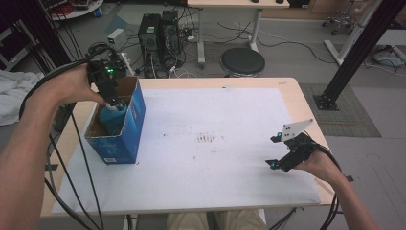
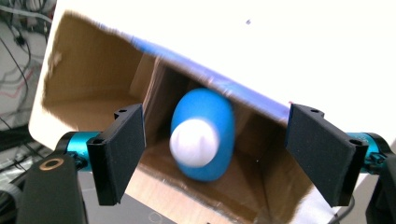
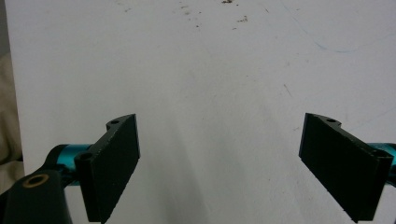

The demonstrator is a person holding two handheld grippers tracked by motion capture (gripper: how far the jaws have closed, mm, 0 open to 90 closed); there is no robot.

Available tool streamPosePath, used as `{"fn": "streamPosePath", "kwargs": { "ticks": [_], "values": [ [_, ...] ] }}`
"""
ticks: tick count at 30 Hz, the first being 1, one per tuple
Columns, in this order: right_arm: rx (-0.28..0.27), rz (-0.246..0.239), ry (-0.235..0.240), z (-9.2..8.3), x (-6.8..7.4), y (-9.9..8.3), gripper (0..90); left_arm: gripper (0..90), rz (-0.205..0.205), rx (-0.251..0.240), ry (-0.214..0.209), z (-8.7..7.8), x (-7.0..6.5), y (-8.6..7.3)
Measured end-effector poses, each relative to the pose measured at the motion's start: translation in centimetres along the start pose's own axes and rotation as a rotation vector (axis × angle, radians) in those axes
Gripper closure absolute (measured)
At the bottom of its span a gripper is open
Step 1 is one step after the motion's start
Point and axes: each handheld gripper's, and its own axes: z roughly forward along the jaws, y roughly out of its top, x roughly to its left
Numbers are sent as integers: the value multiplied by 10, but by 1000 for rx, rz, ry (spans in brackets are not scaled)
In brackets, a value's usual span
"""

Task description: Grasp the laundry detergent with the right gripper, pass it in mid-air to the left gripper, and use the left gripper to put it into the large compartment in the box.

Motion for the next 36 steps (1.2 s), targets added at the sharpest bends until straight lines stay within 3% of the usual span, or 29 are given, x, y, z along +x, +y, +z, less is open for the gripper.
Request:
{"fn": "streamPosePath", "kwargs": {
  "ticks": [8, 16, 20, 26, 36],
  "values": [
    [1, -8, -3, -1, 0, 2, 116, 205, 129, -37, -37, -9, -33, 47],
    [7, -9, -4, 0, 0, 4, 116, 159, 220, -54, -45, 13, -66, 86],
    [6, -7, -6, 1, 1, 5, 116, 159, 252, -54, -75, 30, -79, 99],
    [11, -14, -14, 1, 0, 9, 116, 159, 263, -51, -105, 56, -90, 109],
    [16, -23, -27, -1, -3, 16, 116, 159, 257, -16, -96, 90, -105, 116]
  ]
}}
